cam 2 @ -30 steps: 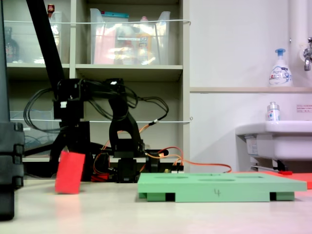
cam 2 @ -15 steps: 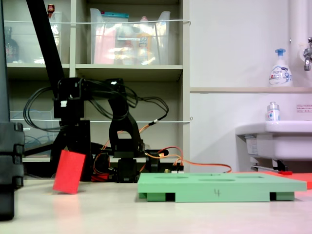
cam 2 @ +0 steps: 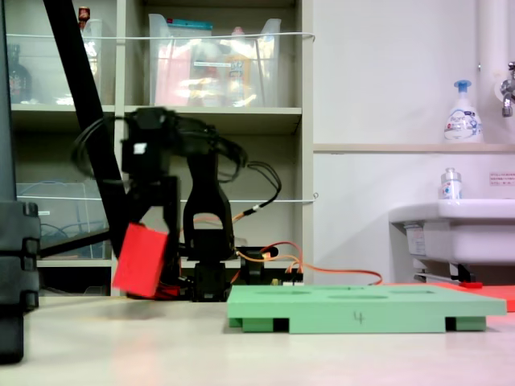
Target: Put the square block into the corresponding hole
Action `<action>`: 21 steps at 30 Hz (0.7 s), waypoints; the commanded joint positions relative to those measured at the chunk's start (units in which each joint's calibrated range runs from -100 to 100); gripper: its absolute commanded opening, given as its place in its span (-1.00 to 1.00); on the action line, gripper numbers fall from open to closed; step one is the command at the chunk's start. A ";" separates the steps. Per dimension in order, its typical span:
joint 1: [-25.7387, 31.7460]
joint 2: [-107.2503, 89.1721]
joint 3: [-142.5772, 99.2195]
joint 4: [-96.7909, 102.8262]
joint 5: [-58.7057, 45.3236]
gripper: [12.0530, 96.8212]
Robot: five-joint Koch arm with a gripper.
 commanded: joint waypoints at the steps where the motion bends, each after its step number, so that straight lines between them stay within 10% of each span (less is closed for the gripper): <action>1: 2.20 -8.73 0.31 -2.64 2.00 -0.83; 21: 27.30 -9.01 12.57 -2.64 30.82 -0.79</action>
